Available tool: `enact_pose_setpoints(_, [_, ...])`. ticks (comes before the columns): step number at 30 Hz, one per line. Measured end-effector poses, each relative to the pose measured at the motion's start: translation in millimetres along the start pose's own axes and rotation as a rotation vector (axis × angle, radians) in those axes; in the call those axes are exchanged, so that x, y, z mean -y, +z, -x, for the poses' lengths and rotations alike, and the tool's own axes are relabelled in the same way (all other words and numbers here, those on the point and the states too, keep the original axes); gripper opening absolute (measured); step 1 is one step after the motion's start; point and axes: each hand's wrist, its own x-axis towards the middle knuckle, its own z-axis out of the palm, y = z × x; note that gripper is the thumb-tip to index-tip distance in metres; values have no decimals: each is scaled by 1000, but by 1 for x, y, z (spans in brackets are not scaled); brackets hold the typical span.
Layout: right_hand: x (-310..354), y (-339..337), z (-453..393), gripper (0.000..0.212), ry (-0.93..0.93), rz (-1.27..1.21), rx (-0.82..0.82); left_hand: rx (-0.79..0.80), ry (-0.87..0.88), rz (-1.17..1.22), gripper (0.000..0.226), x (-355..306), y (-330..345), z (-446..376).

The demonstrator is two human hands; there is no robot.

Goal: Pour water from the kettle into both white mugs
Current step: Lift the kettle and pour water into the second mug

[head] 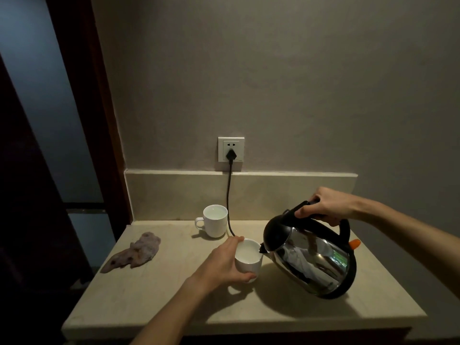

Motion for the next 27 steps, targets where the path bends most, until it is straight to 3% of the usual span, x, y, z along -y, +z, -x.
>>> enact_pose_setpoints(3, [2, -1, -2, 63, 15, 6, -9, 24, 28, -83, 101, -4, -4, 1])
enact_pose_setpoints(7, [8, -3, -4, 39, 42, 35, -4, 46, 76, -243, 101, -8, -10, 3])
enact_pose_setpoints(11, [15, -6, -3, 34, 52, 85, 10, 54, 115, -328, 97, -11, -18, 3])
enact_pose_setpoints(27, [26, -6, -7, 36, 64, 155, 23, 20, 132, -237, 93, -6, -14, 1])
